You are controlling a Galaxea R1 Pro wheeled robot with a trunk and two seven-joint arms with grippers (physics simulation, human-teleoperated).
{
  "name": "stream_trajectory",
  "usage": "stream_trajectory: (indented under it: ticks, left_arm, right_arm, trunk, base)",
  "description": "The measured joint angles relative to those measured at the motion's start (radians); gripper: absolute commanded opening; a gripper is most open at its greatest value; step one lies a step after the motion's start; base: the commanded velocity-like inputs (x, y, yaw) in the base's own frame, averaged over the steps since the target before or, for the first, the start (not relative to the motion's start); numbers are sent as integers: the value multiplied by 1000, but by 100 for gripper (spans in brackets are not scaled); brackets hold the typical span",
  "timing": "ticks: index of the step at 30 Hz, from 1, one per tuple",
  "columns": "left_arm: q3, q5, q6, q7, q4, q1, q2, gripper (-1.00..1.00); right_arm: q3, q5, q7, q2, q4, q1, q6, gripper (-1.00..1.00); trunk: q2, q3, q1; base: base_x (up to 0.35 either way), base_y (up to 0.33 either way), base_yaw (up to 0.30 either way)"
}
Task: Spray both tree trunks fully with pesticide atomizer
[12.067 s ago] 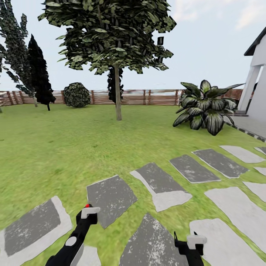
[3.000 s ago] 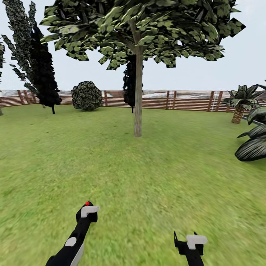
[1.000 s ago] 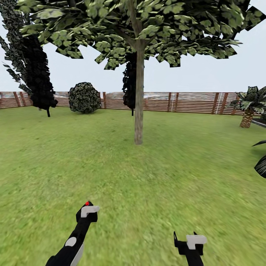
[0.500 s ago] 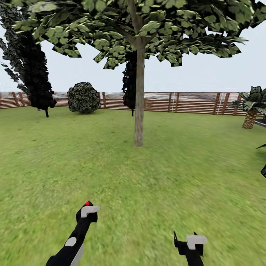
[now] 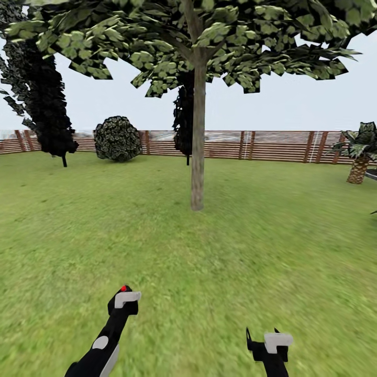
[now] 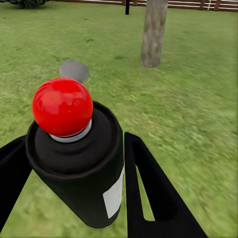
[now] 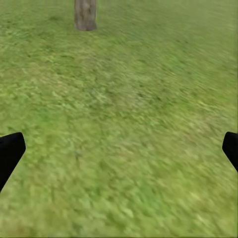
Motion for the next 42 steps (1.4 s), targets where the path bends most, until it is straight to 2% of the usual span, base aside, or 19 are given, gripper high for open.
stream_trajectory:
  ticks: [42]
  left_arm:
    - [0,0,0,0,0,0,0,-100]
  right_arm:
    - [0,-1,0,0,0,0,0,100]
  trunk:
    - [0,0,0]
  base:
    - [350,0,0]
